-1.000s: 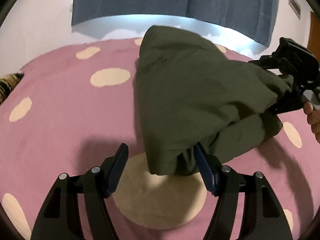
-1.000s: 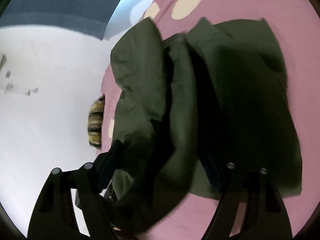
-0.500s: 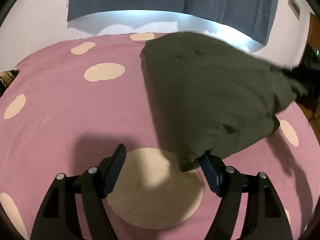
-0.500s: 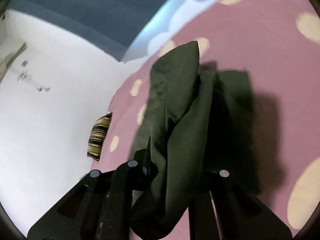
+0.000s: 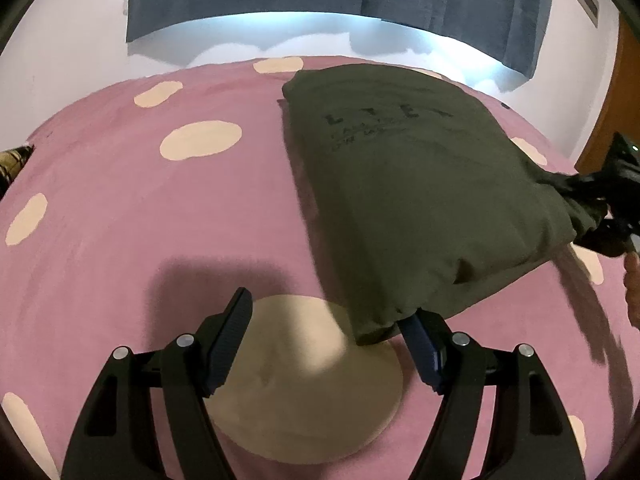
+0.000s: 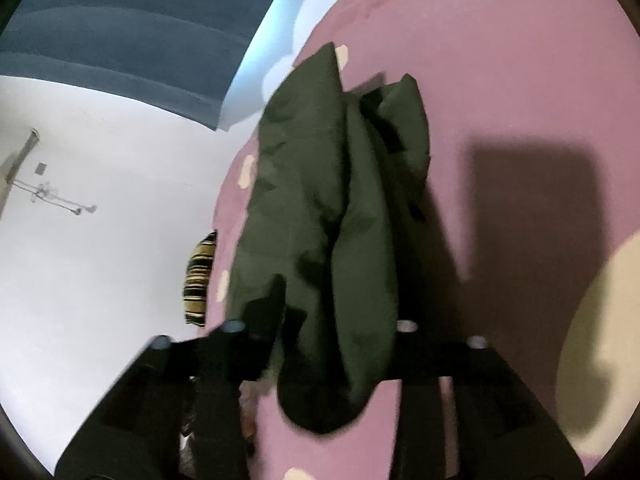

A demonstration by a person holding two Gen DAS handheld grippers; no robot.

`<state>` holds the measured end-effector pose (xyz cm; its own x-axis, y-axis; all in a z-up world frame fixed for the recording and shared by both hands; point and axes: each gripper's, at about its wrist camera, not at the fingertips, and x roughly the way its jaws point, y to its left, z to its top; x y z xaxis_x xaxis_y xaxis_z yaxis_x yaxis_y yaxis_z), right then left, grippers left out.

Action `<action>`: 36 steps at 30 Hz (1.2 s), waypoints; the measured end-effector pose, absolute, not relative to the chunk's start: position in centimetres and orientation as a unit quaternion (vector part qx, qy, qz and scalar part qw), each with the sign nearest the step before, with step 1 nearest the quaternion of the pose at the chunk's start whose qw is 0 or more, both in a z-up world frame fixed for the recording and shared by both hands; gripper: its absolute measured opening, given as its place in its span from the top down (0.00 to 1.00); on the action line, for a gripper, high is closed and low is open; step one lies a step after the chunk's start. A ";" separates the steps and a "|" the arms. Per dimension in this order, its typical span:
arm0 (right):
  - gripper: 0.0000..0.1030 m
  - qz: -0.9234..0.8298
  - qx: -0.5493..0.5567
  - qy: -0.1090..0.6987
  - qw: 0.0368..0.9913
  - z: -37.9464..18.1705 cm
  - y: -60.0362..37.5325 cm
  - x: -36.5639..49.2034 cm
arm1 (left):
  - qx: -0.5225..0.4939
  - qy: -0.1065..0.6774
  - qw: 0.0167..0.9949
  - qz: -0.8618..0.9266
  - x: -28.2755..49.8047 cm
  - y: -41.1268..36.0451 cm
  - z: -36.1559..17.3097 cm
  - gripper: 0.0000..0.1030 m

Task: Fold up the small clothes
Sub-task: 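Press the folded jacket bundle flat with both grippers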

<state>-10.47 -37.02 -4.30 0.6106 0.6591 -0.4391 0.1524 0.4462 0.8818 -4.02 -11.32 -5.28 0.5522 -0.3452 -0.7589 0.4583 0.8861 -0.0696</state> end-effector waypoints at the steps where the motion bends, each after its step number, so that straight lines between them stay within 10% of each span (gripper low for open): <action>1: 0.45 0.169 0.489 0.407 0.753 -3.8 -36.7 -11.0 | 0.067 0.416 0.878 -0.228 -3.9 -11.3 -5.3 0.29; 4: 0.45 0.163 0.453 0.416 0.772 -3.0 -36.0 -11.7 | 0.065 0.420 0.876 -0.227 -3.7 -11.4 -5.5 0.29; 8: 0.77 0.122 0.414 0.438 0.788 -4.0 -36.7 -11.8 | 0.063 0.424 0.874 -0.230 -3.7 -11.4 -5.6 0.29; 15: 0.85 0.124 0.448 0.432 0.773 -7.5 -37.4 -10.9 | 0.061 0.440 0.864 -0.238 -3.2 -11.5 -6.3 0.28; 29: 0.80 0.157 0.486 0.408 0.757 -8.2 -38.2 -12.2 | 0.056 0.455 0.849 -0.263 -3.1 -10.7 -6.6 0.26; 36: 0.54 0.142 0.454 0.420 0.773 -5.5 -40.2 -14.1 | 0.049 0.439 0.842 -0.309 -4.3 -7.2 -4.6 0.26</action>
<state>-14.09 -40.23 -5.51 0.6062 0.6011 -0.5208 0.1621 0.5477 0.8208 -4.31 -7.22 -4.61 0.4233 -0.4770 -0.7702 0.5632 0.8045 -0.1887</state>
